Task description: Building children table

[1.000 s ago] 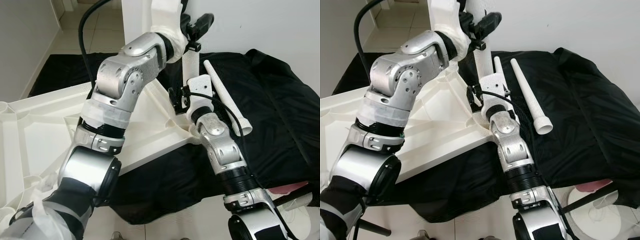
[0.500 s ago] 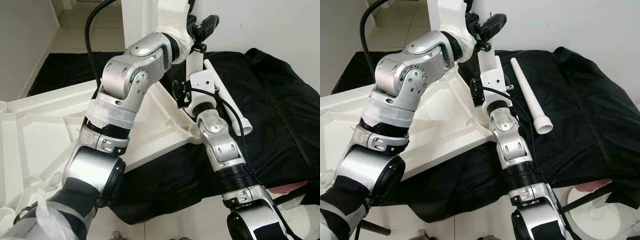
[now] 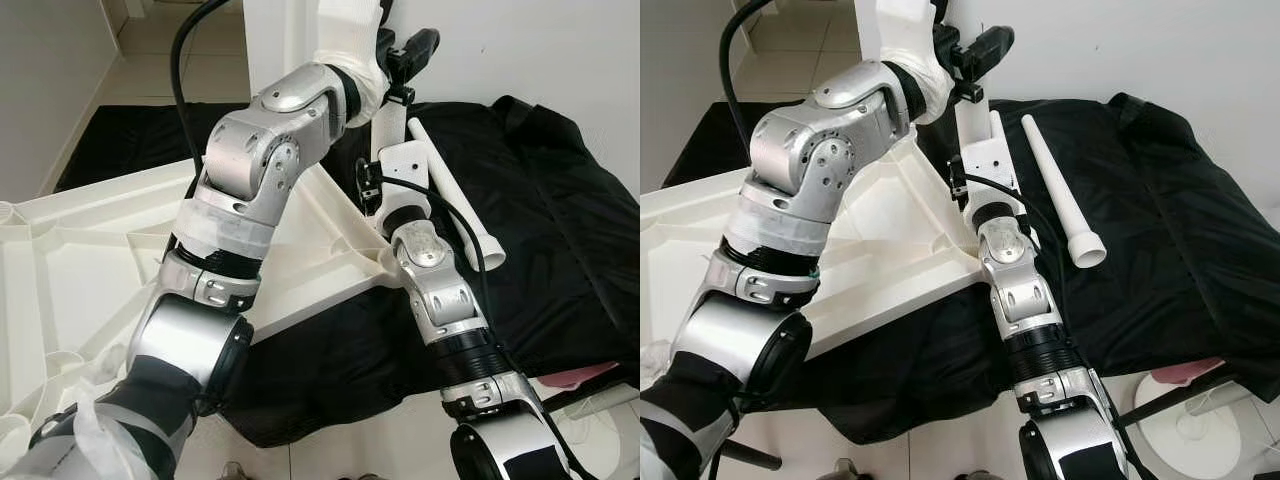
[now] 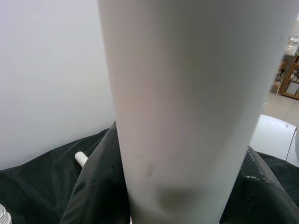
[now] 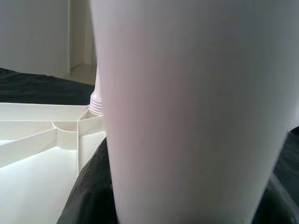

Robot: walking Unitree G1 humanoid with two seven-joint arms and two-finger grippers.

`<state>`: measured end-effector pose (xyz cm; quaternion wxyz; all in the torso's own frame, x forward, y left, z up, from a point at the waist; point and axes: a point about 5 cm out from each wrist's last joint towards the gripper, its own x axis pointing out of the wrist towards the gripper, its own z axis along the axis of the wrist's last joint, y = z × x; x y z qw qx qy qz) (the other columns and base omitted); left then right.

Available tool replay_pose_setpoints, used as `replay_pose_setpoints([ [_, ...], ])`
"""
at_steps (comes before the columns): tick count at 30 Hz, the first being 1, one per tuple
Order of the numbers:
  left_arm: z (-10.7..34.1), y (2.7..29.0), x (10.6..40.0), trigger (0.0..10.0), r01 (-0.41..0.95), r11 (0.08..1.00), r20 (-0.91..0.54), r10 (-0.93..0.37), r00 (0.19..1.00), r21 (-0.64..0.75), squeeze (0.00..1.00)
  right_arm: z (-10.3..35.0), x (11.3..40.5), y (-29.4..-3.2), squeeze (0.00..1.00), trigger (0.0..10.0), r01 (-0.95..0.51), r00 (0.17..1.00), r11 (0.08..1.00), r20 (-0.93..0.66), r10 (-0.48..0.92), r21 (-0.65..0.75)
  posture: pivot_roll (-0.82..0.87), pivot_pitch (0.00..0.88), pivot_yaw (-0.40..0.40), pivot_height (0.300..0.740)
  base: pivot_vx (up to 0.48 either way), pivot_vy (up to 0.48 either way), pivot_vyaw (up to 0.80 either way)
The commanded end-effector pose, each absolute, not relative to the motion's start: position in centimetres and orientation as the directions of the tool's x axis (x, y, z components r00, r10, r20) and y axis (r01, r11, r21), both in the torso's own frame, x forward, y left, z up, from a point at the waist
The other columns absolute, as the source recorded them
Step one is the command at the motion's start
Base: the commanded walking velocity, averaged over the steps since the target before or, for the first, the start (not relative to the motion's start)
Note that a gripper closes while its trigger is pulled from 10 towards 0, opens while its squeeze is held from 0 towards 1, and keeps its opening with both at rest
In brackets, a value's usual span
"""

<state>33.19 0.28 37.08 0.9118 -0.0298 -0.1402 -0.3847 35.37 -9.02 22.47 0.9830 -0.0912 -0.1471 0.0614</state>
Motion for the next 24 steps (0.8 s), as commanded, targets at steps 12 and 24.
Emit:
replay_pose_setpoints([
  [12, 37.9, -1.1, 30.8, 10.0, 0.82, 0.568, 0.359, -0.781, 0.511, 0.068, 0.36, 22.4, 35.6, -9.9, 0.0, 10.0, -0.074, 0.962, 0.989, 0.25, 0.105, -0.13, -0.05, 0.069, -0.03, 0.74, 0.0, 0.0, 0.0],
  [24, 38.4, 0.4, 30.9, 10.0, 0.815, 0.577, 0.45, -0.717, 0.533, -0.047, 0.0, 22.2, 35.6, -12.2, 0.0, 10.0, -0.013, 0.969, 0.998, 0.244, 0.029, -0.068, -0.03, 0.078, -0.041, 0.74, 0.0, 0.0, 0.0],
])
